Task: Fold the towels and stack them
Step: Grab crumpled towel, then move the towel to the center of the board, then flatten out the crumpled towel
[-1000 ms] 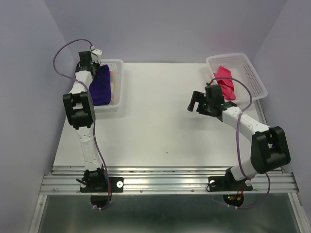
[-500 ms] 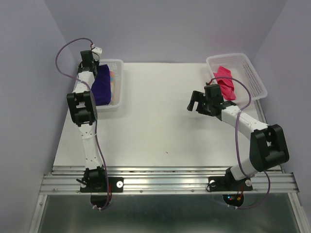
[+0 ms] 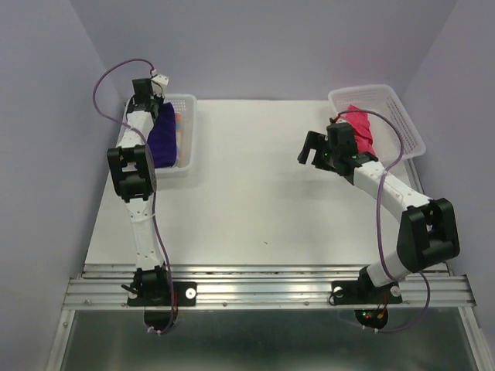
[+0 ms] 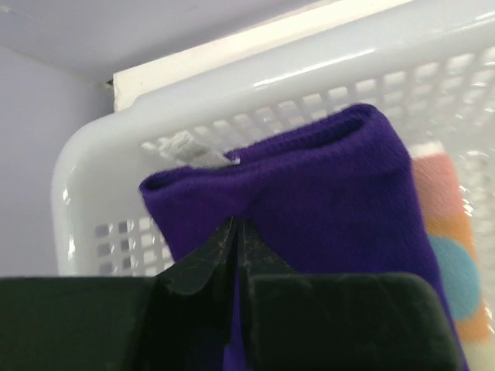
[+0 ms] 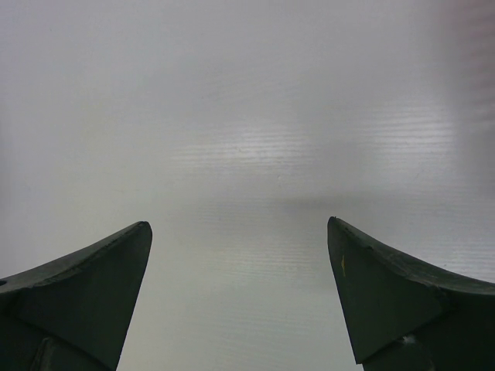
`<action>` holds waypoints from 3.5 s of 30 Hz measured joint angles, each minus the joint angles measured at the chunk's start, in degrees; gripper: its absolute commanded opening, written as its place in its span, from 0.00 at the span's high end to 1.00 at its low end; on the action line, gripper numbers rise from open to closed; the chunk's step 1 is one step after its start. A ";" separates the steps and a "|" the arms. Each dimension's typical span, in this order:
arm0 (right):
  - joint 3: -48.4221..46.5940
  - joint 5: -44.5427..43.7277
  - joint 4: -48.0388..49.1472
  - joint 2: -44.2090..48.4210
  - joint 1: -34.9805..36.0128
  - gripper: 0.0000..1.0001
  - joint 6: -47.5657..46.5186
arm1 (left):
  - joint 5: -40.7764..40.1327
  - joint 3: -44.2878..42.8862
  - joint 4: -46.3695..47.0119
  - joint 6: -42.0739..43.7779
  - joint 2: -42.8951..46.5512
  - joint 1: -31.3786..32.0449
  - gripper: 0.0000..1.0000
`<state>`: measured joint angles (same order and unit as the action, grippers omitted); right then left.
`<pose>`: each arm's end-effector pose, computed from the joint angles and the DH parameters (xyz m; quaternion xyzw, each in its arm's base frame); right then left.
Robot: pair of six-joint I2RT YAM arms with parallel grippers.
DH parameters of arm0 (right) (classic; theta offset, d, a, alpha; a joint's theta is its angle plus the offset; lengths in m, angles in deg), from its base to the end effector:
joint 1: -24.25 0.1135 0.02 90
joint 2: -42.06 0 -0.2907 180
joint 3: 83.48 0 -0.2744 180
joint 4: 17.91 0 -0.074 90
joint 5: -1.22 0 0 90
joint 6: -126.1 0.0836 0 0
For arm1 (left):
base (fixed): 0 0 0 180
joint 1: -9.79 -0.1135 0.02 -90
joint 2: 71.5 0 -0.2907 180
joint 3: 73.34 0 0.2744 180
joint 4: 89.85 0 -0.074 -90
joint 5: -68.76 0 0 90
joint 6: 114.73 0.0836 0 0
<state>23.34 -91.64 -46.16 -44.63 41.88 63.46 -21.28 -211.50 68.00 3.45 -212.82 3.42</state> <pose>0.3706 0.1134 0.2347 0.0875 0.9083 0.1353 0.3862 0.6593 0.0737 0.2127 0.1596 0.8296 0.1592 0.5108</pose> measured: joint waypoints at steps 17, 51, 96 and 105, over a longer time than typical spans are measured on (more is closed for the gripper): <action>-20.70 -5.11 -2.16 -6.32 -18.60 0.00 -0.42 | 7.02 33.79 13.40 -21.49 68.61 0.81 0.01; -44.52 11.50 -5.22 -8.04 -22.27 0.99 -8.22 | 13.49 74.07 22.51 -52.76 81.07 17.38 0.01; -13.49 -12.15 -7.91 -6.69 23.65 0.00 -3.08 | 2.40 97.11 8.37 -67.69 84.72 23.87 0.01; -31.69 -24.85 -16.46 -30.42 33.70 0.01 -5.11 | 1.73 98.92 8.46 -69.00 89.24 24.09 0.01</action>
<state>-8.36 -116.49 -62.61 -75.06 75.58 58.34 -19.55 -112.58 76.46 -65.55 -123.58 27.51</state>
